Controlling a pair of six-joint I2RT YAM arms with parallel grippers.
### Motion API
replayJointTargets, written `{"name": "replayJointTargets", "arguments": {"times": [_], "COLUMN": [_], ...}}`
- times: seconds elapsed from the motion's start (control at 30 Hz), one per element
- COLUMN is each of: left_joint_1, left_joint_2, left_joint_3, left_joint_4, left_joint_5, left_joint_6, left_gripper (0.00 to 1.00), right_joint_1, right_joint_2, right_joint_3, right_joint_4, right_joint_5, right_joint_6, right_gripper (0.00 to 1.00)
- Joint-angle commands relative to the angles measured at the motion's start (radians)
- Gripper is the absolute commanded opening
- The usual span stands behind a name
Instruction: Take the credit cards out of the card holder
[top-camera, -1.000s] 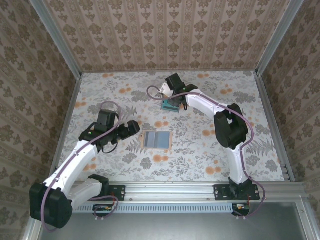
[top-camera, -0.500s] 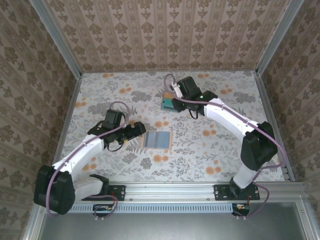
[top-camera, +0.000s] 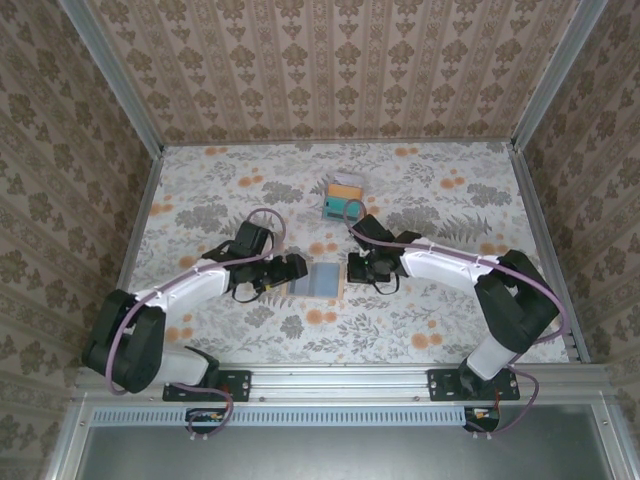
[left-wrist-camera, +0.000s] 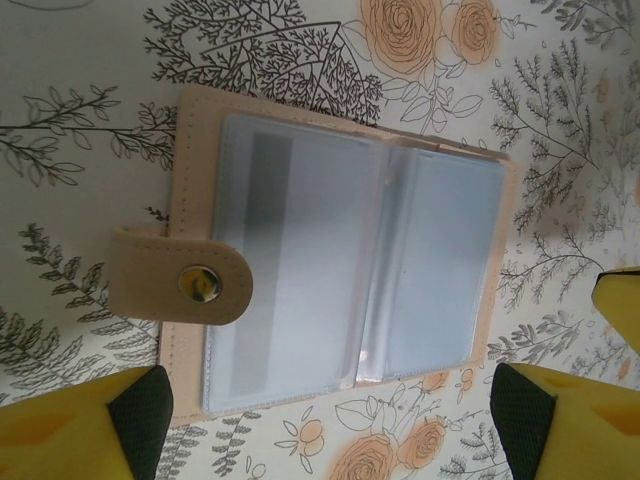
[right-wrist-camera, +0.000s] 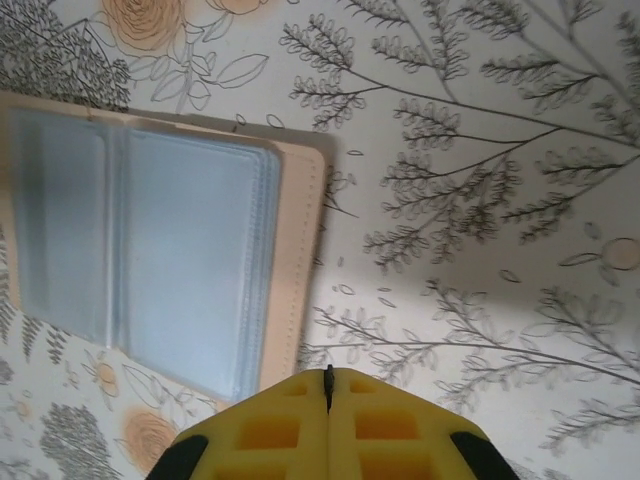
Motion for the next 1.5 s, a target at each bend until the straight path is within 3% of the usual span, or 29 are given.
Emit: {"name": "replayJointTargets", "arguments": {"times": [0.0,0.33,1.17,1.47], "left_joint_1": [-0.01,-0.02,-0.027,-0.052], "left_joint_2": [0.01,0.039,0.138,0.163], "left_joint_3": [0.027,0.035,0.029,0.036], "left_joint_4": [0.033,0.034,0.056,0.128], "left_joint_5": [0.01,0.014,0.013,0.078], "left_joint_6": [0.007,0.01,0.027,0.007], "left_gripper": [0.85,0.76,0.73,0.73], "right_joint_1": [0.012,0.017,0.017,0.017], "right_joint_2": [0.042,0.137,0.177,0.18], "right_joint_3": [0.005,0.029,0.026,0.026], "right_joint_4": [0.081,0.126,0.12,0.124], "right_joint_5": [-0.05,-0.065,-0.056,-0.06], "right_joint_6": [0.099,0.12,0.112,0.117], "right_gripper": [0.03,0.0,0.0,0.0]}}
